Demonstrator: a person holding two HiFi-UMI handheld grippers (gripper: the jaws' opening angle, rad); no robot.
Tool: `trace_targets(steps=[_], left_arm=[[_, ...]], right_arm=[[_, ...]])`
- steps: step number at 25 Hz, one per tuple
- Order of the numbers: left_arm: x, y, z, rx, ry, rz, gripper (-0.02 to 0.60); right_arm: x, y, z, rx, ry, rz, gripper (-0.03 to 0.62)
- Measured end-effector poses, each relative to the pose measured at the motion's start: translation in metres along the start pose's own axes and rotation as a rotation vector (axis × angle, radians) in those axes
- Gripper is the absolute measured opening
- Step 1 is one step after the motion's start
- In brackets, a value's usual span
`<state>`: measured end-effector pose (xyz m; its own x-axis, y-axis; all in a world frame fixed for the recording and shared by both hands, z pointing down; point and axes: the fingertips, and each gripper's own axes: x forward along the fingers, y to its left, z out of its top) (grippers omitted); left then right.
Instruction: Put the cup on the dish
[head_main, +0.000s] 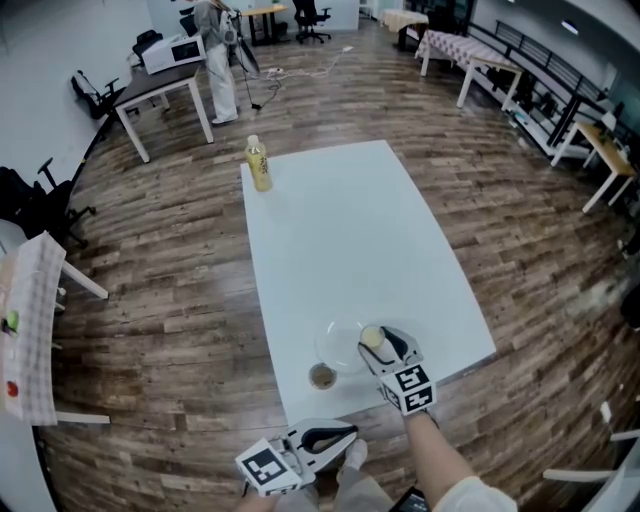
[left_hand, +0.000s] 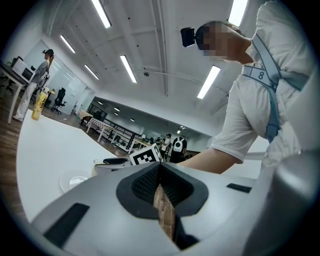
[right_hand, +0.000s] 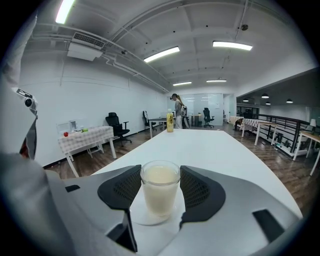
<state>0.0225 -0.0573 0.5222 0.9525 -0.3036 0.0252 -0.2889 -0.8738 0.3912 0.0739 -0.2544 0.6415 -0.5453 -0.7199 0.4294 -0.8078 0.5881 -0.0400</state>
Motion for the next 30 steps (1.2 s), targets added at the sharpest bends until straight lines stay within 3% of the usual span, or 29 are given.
trace_targets(steps=[17,30], left_arm=[[-0.002,0.012,-0.005,-0.029,0.006,0.015,0.002],[-0.001,0.013,-0.005,-0.033,0.011,0.005,0.000]], right_arm=[[0.030,0.017,0.003,0.010,0.006,0.030,0.261],[0.031,0.029,0.004,-0.060,-0.021,0.024,0.262]])
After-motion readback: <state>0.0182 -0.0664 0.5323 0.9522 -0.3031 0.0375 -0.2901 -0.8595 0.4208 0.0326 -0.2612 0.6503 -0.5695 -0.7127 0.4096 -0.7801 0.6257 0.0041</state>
